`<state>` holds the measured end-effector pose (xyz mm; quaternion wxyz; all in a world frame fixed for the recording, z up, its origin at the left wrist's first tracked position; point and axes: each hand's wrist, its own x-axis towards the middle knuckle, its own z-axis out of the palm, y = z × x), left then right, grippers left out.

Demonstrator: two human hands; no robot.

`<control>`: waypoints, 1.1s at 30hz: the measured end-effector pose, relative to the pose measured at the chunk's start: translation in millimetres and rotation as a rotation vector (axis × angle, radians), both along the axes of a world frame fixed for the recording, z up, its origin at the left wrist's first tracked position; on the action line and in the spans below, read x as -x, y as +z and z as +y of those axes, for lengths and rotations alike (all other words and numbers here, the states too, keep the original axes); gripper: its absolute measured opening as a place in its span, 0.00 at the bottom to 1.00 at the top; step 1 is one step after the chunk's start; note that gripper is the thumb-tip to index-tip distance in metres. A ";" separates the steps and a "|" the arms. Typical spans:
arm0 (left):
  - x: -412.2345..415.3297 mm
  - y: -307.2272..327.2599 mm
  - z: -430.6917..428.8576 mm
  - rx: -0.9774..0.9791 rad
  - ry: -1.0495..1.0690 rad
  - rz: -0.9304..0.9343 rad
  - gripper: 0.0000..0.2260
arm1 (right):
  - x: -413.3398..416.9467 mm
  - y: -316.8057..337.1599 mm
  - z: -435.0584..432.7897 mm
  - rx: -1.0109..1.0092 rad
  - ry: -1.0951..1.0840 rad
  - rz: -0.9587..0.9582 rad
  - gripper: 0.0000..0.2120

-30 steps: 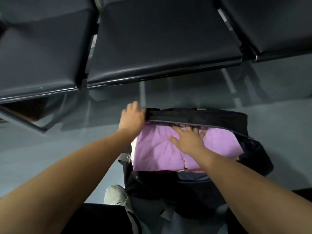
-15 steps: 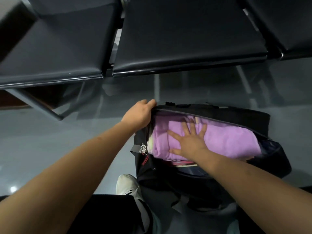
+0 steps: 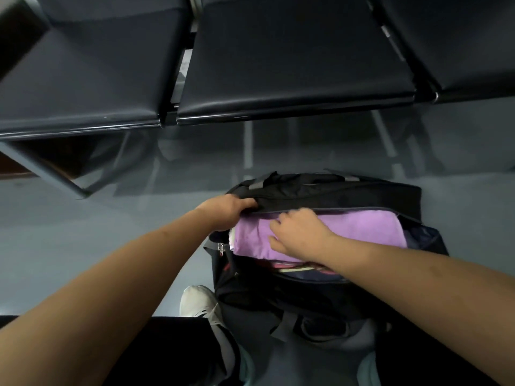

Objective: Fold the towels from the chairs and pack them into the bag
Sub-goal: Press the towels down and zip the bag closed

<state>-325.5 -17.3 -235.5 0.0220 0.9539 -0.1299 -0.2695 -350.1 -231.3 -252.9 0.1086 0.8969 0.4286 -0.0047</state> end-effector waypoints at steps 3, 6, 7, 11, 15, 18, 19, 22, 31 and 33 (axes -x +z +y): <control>5.3 -5.8 -5.8 -0.034 -0.038 -0.004 0.25 | -20.7 12.2 -19.0 -0.044 -0.024 -0.018 0.25; 14.6 -9.3 -14.6 -0.129 -0.086 -0.036 0.24 | -35.1 -8.5 -55.6 0.125 -0.131 0.270 0.36; 17.9 -7.8 -19.1 -0.189 -0.123 -0.085 0.22 | -35.2 -17.4 -66.3 0.159 -0.161 0.339 0.38; 43.5 -13.7 -56.3 -0.043 -0.462 -0.294 0.13 | -29.8 -49.0 -78.9 0.148 -0.198 0.339 0.36; 79.7 -50.1 -82.3 0.032 -0.361 0.234 0.14 | -38.5 -50.9 -73.6 0.102 -0.206 0.330 0.35; 90.9 -73.7 -72.5 -0.094 -0.142 0.290 0.22 | -41.5 -53.5 -74.5 0.097 -0.215 0.343 0.35; 91.1 -78.6 -68.9 -0.135 -0.088 0.312 0.23 | -40.6 -54.5 -74.2 0.098 -0.219 0.343 0.35; 86.4 -76.2 -63.9 -0.109 0.034 0.329 0.23 | -39.3 -55.4 -73.6 0.096 -0.223 0.344 0.35; 47.3 -3.8 -65.3 -0.135 -0.155 0.533 0.12 | -36.7 -57.5 -71.8 0.093 -0.239 0.322 0.36; 23.1 38.9 -56.0 -0.068 -0.152 0.520 0.09 | -36.0 -57.5 -70.3 0.095 -0.258 0.349 0.35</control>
